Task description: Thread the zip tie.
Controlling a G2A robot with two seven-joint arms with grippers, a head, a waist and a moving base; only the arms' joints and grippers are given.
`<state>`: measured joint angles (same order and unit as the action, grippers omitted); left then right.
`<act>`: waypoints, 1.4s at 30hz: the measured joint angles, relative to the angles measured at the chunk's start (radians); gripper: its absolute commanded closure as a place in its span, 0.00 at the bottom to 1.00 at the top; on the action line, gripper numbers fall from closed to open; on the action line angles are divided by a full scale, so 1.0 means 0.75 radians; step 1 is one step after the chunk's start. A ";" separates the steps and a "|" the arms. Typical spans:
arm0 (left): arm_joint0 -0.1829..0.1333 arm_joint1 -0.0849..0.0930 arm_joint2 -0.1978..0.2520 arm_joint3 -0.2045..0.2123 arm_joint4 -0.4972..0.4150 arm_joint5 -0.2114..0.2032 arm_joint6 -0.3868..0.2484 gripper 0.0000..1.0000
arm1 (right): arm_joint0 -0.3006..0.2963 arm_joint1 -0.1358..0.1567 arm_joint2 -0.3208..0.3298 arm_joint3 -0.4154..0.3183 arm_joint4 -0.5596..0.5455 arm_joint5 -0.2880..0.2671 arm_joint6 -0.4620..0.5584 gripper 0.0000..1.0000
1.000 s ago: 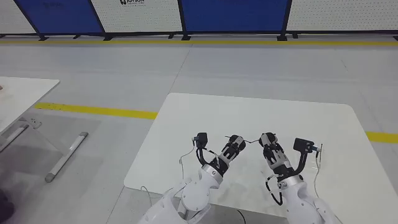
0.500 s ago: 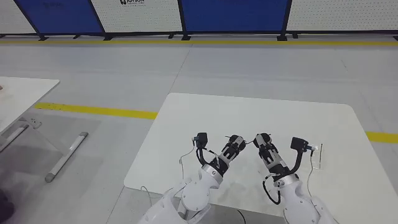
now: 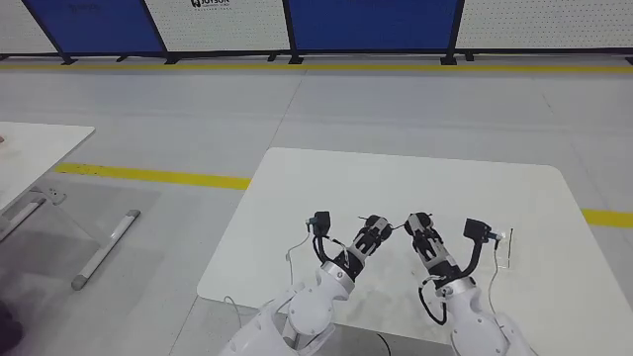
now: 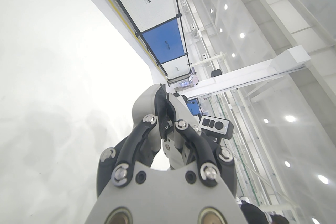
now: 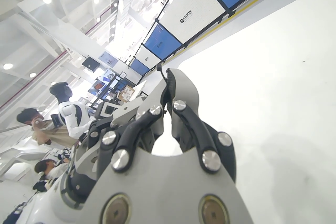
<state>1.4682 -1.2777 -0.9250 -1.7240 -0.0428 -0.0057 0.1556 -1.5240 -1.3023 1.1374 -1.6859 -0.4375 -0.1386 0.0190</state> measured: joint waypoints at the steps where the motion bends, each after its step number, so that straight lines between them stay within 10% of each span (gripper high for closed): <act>1: 0.000 -0.002 -0.005 0.003 -0.018 -0.008 0.006 1.00 | -0.003 0.000 0.004 -0.002 0.014 -0.010 -0.004 1.00; 13: -0.013 -0.026 -0.008 0.016 -0.266 -0.090 -0.047 1.00 | -0.010 -0.002 0.035 -0.003 0.120 -0.082 0.029 1.00; 32: -0.023 -0.042 0.007 0.033 -0.153 -0.070 0.013 1.00 | -0.003 -0.005 0.059 -0.006 0.136 -0.033 0.057 1.00; 42: -0.015 -0.050 0.006 0.041 -0.125 -0.050 0.042 1.00 | -0.014 -0.005 0.064 -0.011 0.124 -0.029 0.062 0.76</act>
<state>1.4571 -1.3151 -0.9206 -1.6935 -0.1364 -0.0430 0.1871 -1.5344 -1.3063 1.1854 -1.6941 -0.3442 -0.1600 0.0655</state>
